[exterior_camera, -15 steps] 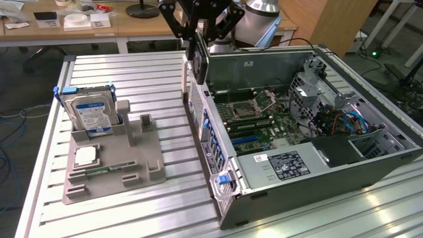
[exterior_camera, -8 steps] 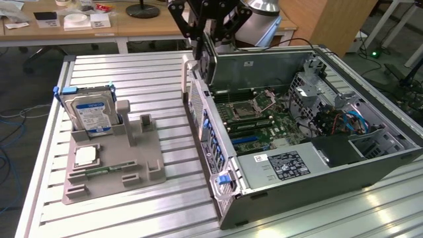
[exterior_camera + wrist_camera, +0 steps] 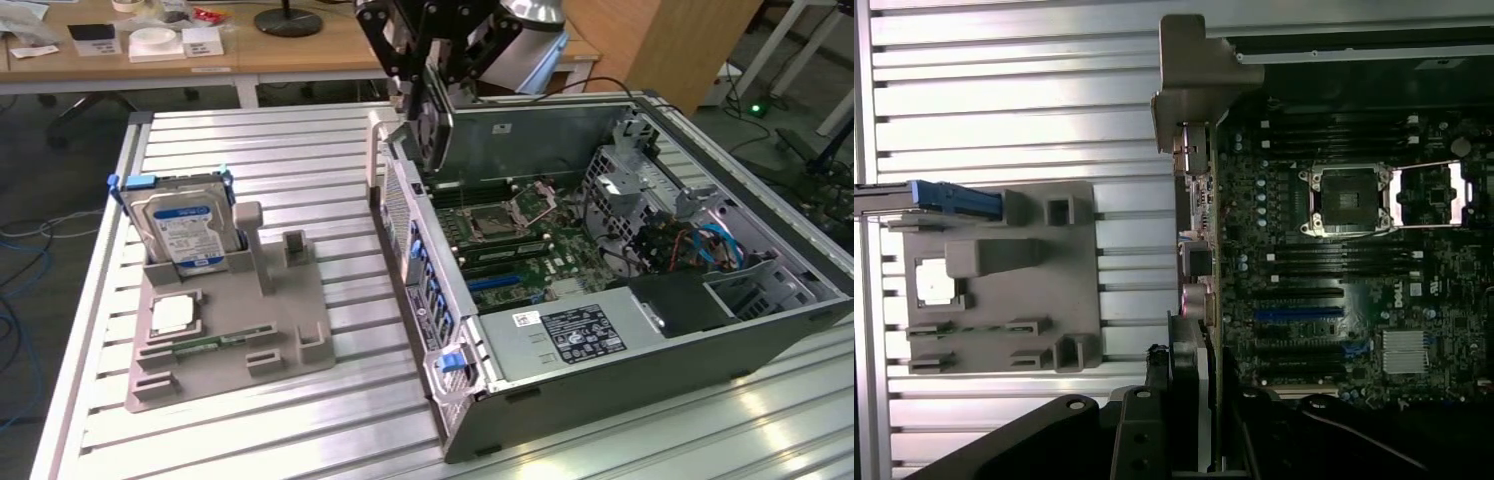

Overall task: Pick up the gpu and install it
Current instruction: 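Pick up the gpu and move the gpu toward the slot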

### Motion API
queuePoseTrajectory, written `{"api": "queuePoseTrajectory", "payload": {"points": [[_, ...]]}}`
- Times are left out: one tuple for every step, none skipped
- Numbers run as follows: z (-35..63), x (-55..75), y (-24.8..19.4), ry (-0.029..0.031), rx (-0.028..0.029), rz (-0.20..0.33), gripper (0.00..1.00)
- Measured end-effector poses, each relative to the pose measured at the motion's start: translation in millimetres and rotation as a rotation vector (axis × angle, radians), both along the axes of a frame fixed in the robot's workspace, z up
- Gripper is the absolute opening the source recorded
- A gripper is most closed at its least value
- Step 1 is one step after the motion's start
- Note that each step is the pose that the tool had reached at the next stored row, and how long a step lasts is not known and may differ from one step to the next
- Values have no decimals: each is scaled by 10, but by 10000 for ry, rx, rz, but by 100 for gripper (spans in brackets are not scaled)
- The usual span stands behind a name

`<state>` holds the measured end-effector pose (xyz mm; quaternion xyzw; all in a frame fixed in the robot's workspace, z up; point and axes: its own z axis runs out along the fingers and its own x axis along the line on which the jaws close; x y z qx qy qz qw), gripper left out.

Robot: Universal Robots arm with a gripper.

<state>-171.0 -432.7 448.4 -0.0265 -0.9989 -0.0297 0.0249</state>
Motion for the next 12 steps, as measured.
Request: {"api": "queuePoseTrajectory", "payload": {"points": [[-1,11,0,0,0,0,28],[-3,22,0,0,0,0,28],[-5,36,0,0,-1,0,28],[-7,63,0,1,-2,0,28],[-9,78,0,0,-1,-1,28],[-10,93,0,1,-1,-1,28],[-11,113,0,1,-2,-1,28],[-13,140,0,1,-1,-1,28],[-15,167,0,0,-1,-1,28],[-17,193,0,0,0,0,28],[-18,215,0,1,-1,1,28],[-20,237,0,0,-1,1,28]]}}
